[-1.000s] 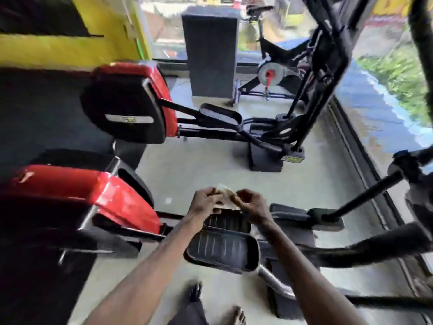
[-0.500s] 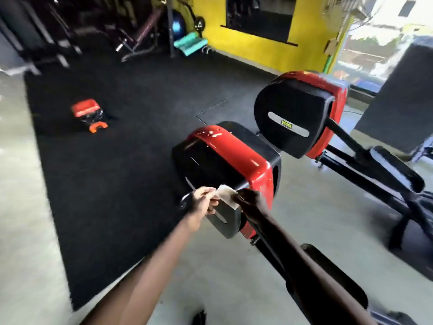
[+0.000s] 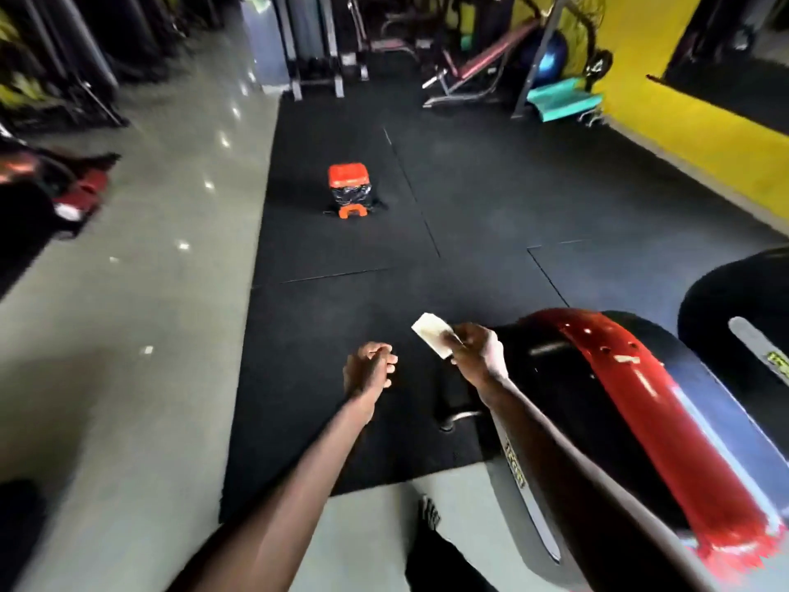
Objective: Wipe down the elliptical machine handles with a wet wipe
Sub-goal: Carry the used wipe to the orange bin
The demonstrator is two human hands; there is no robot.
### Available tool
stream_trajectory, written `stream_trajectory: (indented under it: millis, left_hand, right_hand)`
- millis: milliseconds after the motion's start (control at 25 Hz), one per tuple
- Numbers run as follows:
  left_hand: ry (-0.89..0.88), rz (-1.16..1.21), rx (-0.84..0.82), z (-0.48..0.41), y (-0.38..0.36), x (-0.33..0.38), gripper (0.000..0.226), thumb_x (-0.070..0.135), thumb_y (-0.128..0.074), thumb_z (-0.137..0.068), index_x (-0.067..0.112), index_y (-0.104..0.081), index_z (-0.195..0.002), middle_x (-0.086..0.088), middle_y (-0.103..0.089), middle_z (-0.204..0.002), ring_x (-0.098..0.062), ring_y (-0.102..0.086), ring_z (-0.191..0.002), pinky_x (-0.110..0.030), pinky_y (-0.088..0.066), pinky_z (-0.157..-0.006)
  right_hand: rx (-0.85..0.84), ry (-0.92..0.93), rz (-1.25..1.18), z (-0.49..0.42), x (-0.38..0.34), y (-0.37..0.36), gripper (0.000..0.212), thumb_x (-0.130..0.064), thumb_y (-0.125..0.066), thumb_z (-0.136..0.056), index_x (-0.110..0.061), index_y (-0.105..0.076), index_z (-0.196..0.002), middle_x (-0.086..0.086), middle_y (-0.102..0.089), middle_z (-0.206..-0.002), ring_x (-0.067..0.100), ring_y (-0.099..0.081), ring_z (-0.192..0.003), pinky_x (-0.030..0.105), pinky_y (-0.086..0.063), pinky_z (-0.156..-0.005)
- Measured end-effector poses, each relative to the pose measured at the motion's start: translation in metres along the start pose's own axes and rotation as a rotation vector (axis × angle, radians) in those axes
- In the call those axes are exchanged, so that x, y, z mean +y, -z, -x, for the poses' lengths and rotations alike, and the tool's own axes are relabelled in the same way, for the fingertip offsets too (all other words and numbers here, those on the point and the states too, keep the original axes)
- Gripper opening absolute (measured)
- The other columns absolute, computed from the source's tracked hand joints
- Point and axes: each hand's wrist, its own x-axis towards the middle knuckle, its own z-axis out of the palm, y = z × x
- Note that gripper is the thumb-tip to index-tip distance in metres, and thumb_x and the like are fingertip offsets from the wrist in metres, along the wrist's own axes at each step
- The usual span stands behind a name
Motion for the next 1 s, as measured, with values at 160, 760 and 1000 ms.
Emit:
stream_trajectory:
  millis: [160,760,1000]
  left_hand:
    - [0.021,0.072,0.078,-0.128,-0.005,0.064,0.017,0.012,-0.053,-0.095,0.018,-0.068,-0.091,-0.003,-0.072,-0.081,-0.014,-0.065,-0.071,-0.027,-0.053,-0.059]
    - [-0.116,0.078,0.119,-0.638,-0.023,0.329,0.018,0.019,-0.052,-0.099,0.022,-0.064,-0.085,-0.004,-0.071,-0.086,-0.017,-0.067,-0.078,-0.033,-0.058,-0.068]
    - [-0.087,0.025,0.111,-0.835,-0.027,0.428,0.021,0.017,-0.05,-0.1,0.02,-0.062,-0.084,-0.007,-0.068,-0.09,-0.021,-0.063,-0.08,-0.042,-0.058,-0.078]
  right_hand:
    - [-0.022,0.046,0.012,-0.138,-0.056,-0.034,0.019,-0.028,-0.067,-0.088,-0.009,-0.072,-0.087,0.011,-0.074,-0.077,0.028,-0.072,-0.077,0.031,-0.05,-0.064]
    - [0.037,0.078,-0.038,-0.635,-0.271,-0.179,0.015,-0.025,-0.064,-0.086,-0.013,-0.073,-0.083,0.013,-0.073,-0.074,0.028,-0.066,-0.075,0.029,-0.044,-0.059]
    - [0.079,-0.02,-0.101,-0.821,-0.352,-0.244,0.014,-0.025,-0.064,-0.088,-0.019,-0.075,-0.093,0.003,-0.072,-0.071,0.022,-0.074,-0.072,0.031,-0.056,-0.071]
